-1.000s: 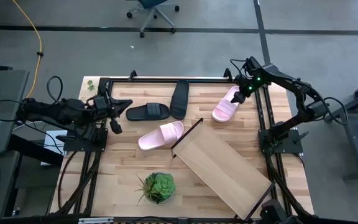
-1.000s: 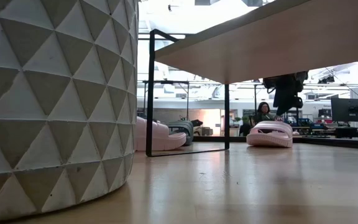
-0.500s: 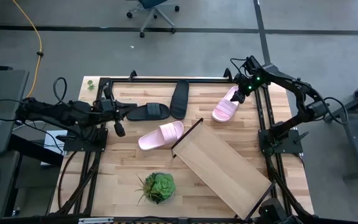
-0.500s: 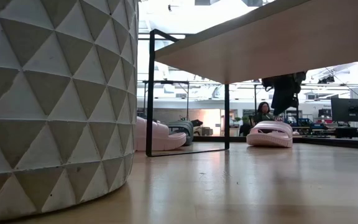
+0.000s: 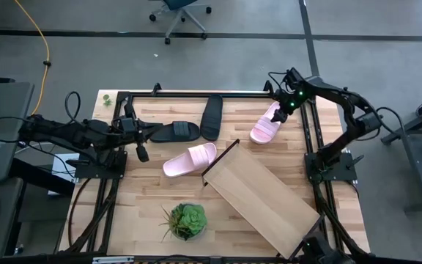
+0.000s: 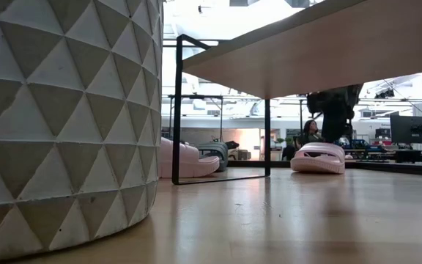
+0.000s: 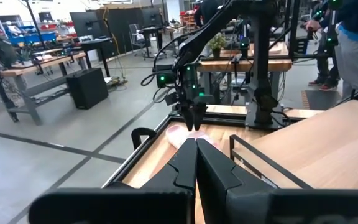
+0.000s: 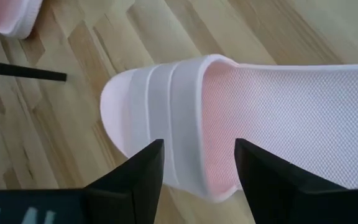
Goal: Pick and place slides into the shelf
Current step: Put the right pink slides on the shelf
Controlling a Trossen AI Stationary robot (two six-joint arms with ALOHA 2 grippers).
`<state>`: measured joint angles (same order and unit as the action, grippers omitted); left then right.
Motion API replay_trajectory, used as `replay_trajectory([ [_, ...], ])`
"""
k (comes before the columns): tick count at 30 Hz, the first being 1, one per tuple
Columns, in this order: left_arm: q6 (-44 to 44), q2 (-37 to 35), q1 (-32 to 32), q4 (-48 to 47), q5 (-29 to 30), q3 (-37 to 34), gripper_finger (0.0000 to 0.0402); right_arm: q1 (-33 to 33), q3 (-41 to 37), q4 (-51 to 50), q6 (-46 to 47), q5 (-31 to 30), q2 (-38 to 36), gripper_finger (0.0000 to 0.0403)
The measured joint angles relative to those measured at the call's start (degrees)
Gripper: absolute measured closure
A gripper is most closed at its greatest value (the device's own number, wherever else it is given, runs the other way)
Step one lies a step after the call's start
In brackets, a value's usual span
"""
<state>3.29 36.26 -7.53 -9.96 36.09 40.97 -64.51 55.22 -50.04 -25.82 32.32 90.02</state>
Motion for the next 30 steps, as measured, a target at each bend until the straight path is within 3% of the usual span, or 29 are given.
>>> replay_trajectory([
  [24,-0.6,0.0,0.0,-0.2,-1.2,0.0,0.0401,1.8,0.1,-0.8,-1.2,1.6,2.1,0.0215],
  [30,-0.6,0.0,0.0,-0.4,-1.2,0.0,0.0401,3.1,0.1,-0.8,-1.3,1.2,2.1,0.0239],
])
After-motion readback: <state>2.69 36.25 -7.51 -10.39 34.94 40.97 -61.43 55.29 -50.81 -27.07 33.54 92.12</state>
